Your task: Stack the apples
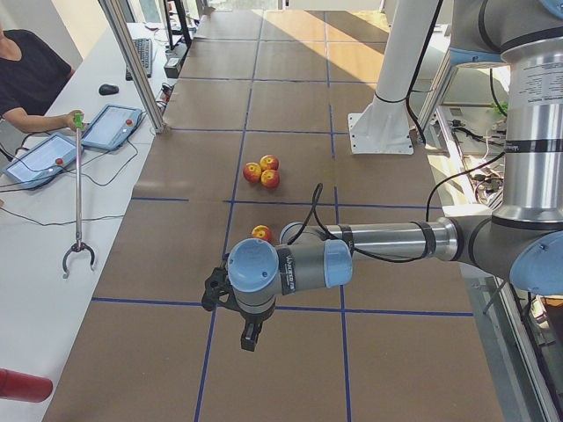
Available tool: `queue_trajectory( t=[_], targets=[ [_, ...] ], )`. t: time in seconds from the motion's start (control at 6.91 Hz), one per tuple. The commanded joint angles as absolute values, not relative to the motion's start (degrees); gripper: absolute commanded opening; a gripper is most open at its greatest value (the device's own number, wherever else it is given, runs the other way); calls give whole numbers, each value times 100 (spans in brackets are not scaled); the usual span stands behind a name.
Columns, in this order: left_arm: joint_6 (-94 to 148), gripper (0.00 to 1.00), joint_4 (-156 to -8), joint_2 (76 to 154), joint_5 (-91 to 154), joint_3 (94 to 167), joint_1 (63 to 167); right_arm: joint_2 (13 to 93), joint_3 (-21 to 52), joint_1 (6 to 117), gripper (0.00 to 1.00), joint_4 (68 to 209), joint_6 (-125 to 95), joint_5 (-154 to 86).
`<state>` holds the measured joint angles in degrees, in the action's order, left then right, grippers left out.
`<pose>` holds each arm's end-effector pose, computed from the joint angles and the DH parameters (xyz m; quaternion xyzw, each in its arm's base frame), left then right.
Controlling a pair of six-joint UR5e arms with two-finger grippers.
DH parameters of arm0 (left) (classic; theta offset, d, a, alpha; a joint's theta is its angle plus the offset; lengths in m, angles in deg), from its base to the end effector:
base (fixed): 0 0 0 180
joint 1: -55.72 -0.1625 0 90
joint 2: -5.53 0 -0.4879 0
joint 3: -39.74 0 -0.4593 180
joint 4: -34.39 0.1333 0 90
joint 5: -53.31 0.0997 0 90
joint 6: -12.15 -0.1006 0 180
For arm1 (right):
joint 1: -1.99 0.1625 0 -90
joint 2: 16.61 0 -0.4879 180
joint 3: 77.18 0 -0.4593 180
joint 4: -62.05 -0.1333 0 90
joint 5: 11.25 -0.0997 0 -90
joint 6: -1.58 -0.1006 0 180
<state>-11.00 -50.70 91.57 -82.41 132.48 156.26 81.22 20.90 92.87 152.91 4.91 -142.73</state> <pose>-0.1548 -0.4972 0.7395 0.0653 0.3856 0.0804 0.9169 0.0742 -0.4906 0.7203 0.0080 -0.3541 -0.0181 0.9350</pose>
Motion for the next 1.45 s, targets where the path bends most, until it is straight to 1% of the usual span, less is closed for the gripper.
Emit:
queue_trajectory(
  t=[0.0, 0.58, 0.72, 0.87, 1.01, 1.3],
  targets=[
    [-1061, 100, -5078, 9166, -8222, 13333, 15626, 8121, 2090, 9287, 100, 15293, 492, -14273],
    [-1088, 100, -5166, 9052, -8327, 13308, 15626, 8121, 2090, 9287, 100, 15293, 492, -14273],
    [-1096, 100, -5253, 8912, -8336, 13282, 15618, 8121, 2090, 9287, 100, 15284, 492, -14273],
    [-983, 100, -5315, 8911, -8771, 13334, 15600, 8121, 2090, 9287, 100, 15293, 492, -14273],
    [-669, 100, -5446, 8911, -9289, 13352, 15443, 8121, 2090, 9287, 100, 15293, 492, -14273],
    [1326, 100, -6425, 8911, -9286, 13710, 14453, 8121, 2090, 9287, 100, 15284, 483, -14282]
  ],
)
